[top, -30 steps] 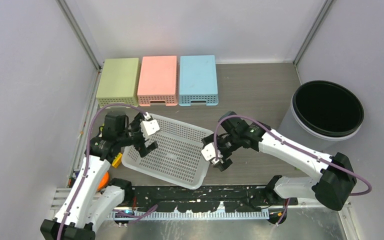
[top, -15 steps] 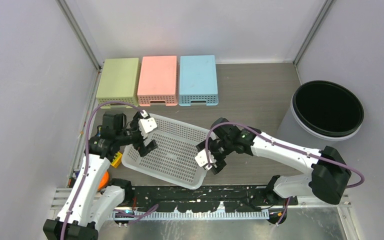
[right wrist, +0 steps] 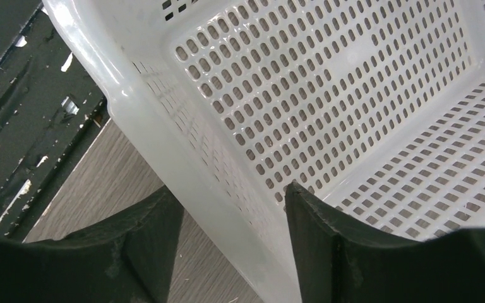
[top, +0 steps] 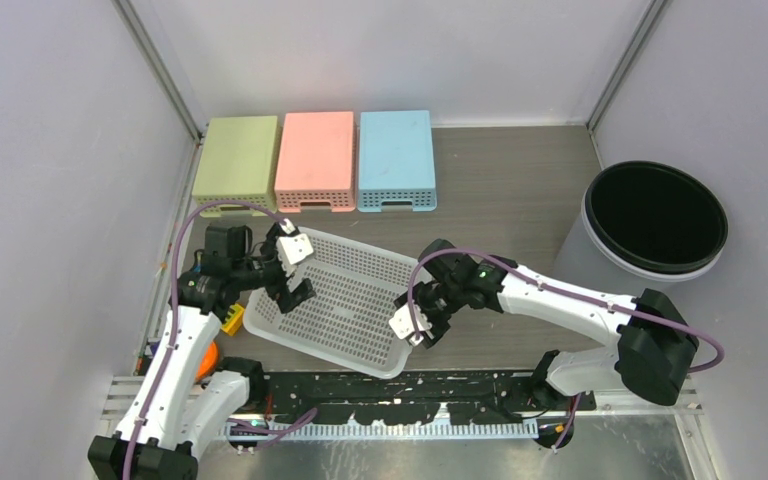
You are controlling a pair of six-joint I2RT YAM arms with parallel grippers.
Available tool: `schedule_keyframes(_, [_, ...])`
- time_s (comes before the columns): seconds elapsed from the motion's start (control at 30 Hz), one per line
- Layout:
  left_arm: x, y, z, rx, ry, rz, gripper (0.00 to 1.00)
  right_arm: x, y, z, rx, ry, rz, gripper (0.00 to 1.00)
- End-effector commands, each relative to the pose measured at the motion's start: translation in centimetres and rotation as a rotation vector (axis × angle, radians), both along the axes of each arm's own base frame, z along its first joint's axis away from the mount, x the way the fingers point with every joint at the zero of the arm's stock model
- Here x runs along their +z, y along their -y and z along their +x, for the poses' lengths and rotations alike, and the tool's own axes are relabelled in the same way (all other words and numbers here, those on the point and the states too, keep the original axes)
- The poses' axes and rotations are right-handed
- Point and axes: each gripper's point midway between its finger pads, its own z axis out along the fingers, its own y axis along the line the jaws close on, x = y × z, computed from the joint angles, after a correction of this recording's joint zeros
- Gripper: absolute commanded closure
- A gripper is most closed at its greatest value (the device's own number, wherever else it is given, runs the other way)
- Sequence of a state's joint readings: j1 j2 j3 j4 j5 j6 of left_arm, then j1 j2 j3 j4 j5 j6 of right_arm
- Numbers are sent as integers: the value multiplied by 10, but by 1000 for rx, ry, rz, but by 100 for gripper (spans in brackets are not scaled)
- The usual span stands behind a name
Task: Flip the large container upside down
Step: Turn the container upside down at the center of the board.
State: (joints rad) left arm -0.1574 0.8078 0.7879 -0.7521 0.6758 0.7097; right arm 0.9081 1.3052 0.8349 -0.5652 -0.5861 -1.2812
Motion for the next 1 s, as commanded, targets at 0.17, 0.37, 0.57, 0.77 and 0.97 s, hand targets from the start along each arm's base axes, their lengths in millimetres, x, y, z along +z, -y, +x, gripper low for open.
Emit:
schedule_keyframes(0.17, [14, 5, 3, -14, 28, -37, 0, 8, 0, -16, 94, -27, 4, 42])
schedule_keyframes(0.37, [14, 5, 3, -16, 29, -39, 0, 10, 1, -19, 108, -28, 4, 46])
schedule_keyframes(0.57, [15, 6, 0, -28, 26, -44, 0, 7, 2, -17, 114, -13, -3, 59])
schedule_keyframes(0.77, [23, 7, 1, -33, 42, -49, 0, 15, 2, -20, 120, -23, 7, 73])
schedule_keyframes(0.97, [64, 12, -10, -108, 71, -56, 0, 30, 3, -34, 151, -67, 43, 74])
